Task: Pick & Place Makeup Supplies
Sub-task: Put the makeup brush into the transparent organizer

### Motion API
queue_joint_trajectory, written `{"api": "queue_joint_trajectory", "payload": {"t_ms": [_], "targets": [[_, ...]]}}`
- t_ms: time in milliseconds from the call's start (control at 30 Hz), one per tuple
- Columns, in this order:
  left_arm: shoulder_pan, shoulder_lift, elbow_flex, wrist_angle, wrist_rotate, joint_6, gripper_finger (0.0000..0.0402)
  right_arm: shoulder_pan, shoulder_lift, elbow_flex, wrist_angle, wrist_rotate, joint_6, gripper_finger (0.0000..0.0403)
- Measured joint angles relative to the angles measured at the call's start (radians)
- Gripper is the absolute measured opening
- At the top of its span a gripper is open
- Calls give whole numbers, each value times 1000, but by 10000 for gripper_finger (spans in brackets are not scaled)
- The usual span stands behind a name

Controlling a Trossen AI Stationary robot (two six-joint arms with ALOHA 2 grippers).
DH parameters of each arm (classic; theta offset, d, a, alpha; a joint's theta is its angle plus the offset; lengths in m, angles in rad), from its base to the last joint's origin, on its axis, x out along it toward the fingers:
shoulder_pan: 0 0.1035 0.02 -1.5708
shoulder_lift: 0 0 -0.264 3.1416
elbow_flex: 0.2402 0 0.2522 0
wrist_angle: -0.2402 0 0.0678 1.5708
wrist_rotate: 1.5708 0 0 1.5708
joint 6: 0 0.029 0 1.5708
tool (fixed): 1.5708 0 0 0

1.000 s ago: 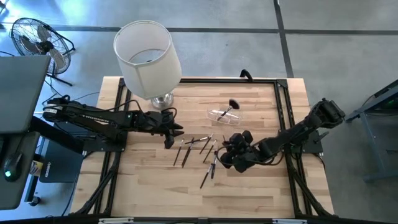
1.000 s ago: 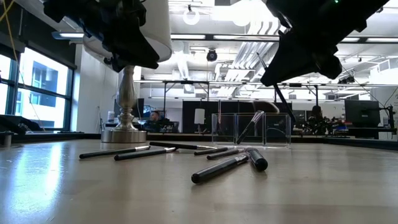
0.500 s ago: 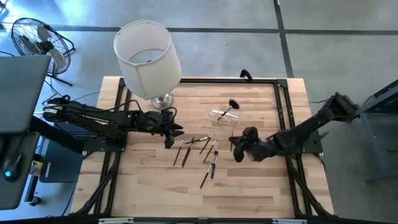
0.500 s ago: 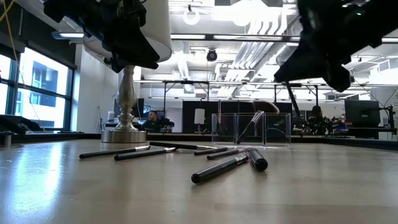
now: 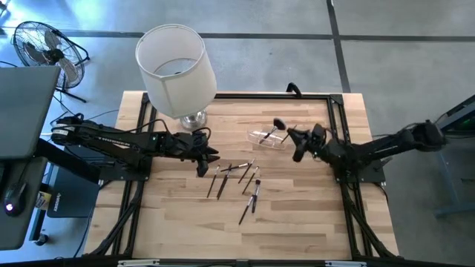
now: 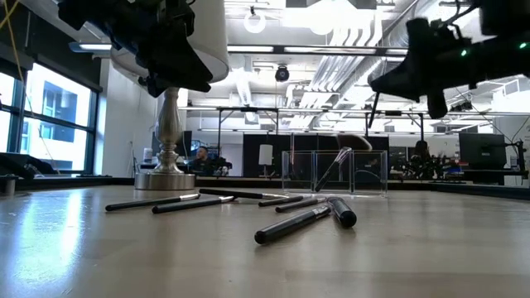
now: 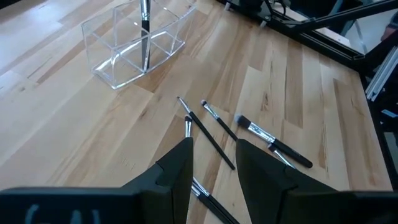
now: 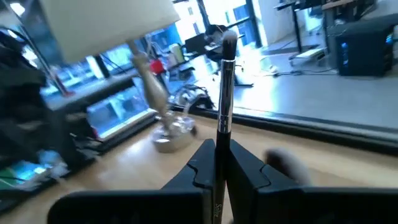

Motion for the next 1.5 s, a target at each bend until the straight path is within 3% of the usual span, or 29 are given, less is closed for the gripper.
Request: {"api": "queue_joint_trajectory", "payload": {"t_ms": [233,567,767,1500], "targets": [[0,0,0,0,-1,0,120,-164,32,0,-23,-132,-41,13],[0,0,0,0,-1,0,120,-263,151,3,-21,-237,-10,13],[0,0,0,-1,-8,1,120,-272,206,4,23,-272,17,13],[0,0,0,-1,-25,3,120,-272,206,4,23,-266,17,22]]}}
